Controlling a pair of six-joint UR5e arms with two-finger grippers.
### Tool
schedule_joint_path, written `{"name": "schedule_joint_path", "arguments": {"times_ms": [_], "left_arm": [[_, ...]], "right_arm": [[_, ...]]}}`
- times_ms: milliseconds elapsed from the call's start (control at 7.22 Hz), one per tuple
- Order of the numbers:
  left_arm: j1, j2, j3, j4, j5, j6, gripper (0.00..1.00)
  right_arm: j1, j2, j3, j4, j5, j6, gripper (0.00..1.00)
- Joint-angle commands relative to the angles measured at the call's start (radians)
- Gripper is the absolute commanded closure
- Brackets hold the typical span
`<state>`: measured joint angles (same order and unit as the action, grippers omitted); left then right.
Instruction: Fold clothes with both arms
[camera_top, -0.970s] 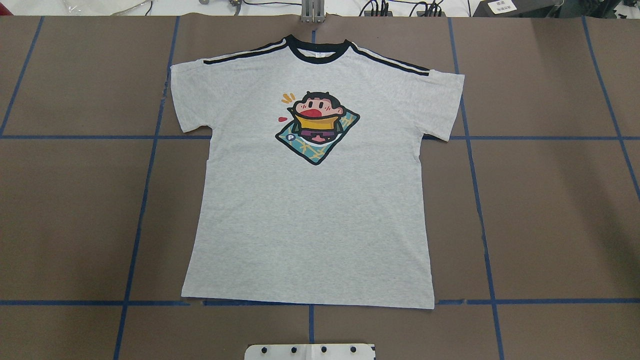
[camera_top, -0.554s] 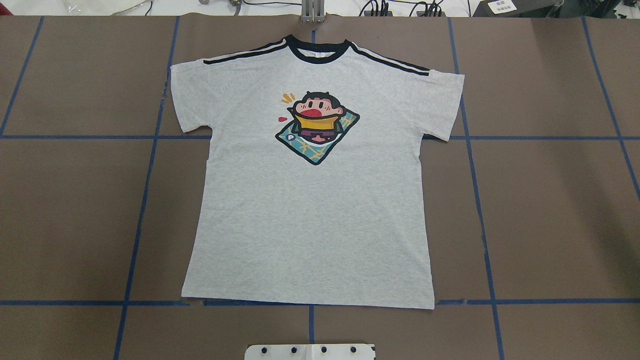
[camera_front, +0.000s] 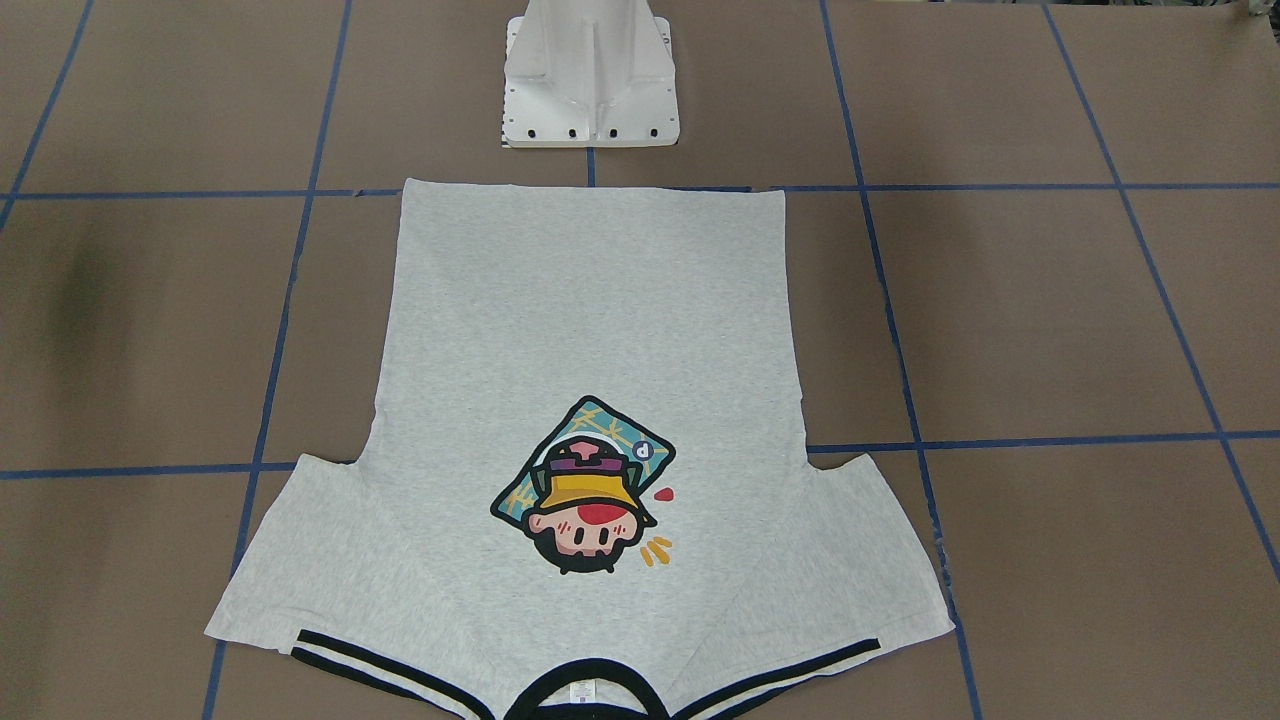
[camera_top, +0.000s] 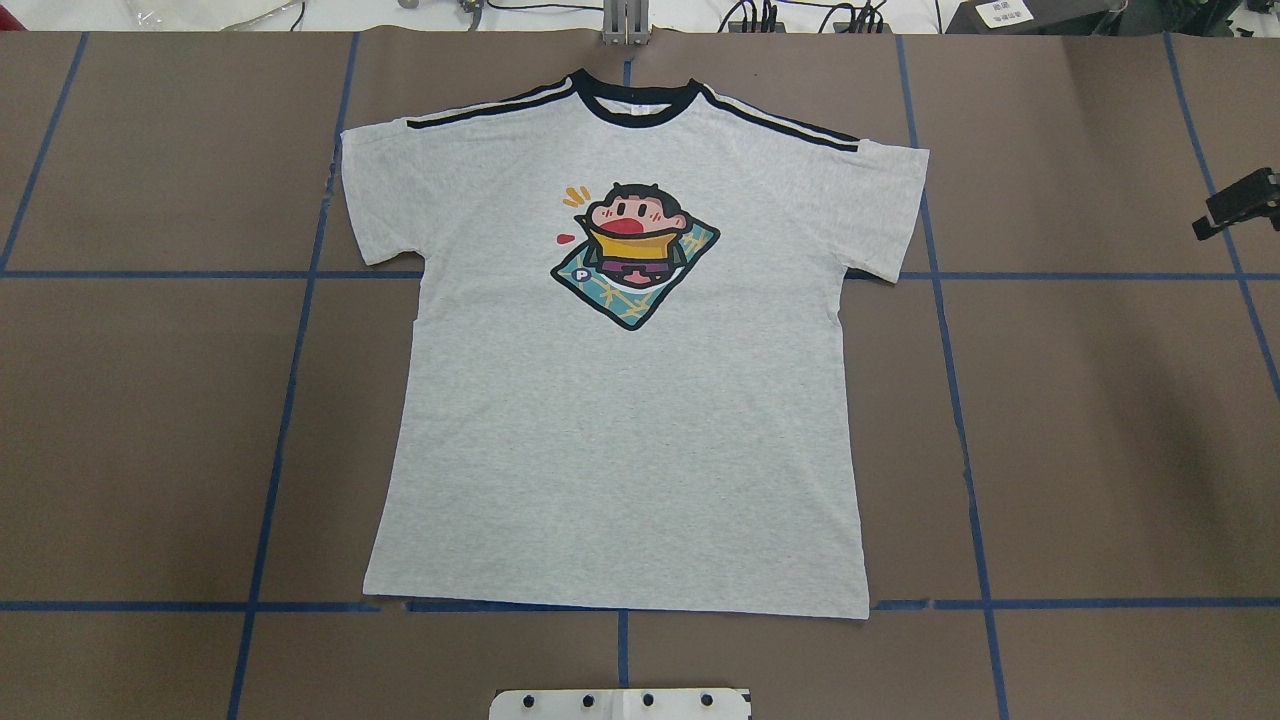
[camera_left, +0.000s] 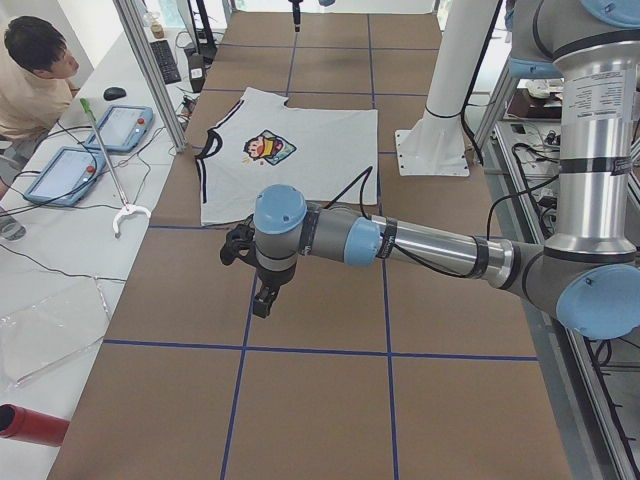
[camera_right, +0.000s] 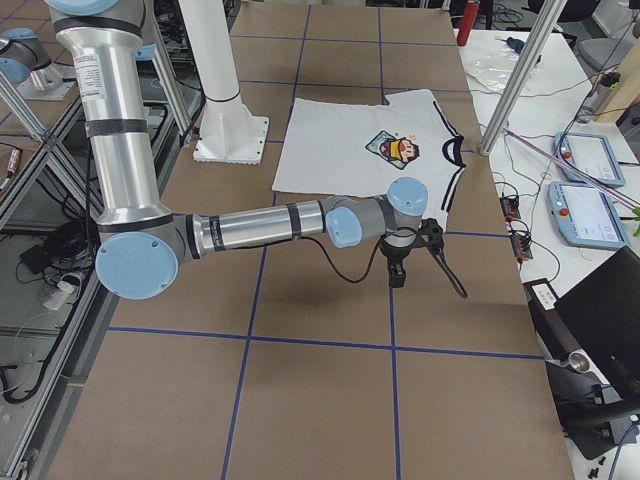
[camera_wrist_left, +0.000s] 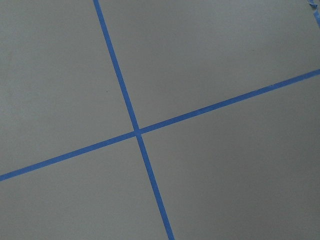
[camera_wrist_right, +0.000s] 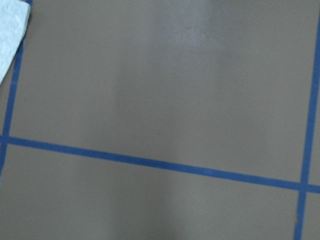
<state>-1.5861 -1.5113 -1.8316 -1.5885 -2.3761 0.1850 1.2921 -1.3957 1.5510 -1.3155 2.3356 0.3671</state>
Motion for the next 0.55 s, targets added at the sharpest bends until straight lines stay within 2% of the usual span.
{"name": "schedule_joint_path", "arguments": {"times_ms": [0, 277, 416], "left_arm": [[0.000, 0.000, -0.018, -0.001, -0.002, -0.001, 0.00], [0.000, 0.002, -0.054, 0.001, 0.000, -0.001, 0.00], [0.000, 0.000, -0.054, -0.001, 0.000, 0.001, 0.00]], "right_arm": [[-0.082, 0.194, -0.219, 0.259, -0.028, 0.289, 0.00], [-0.158, 0.363, -0.357, 0.288, -0.166, 0.331, 0.00], [-0.190, 0.412, -0.424, 0.355, -0.220, 0.423, 0.01]]}}
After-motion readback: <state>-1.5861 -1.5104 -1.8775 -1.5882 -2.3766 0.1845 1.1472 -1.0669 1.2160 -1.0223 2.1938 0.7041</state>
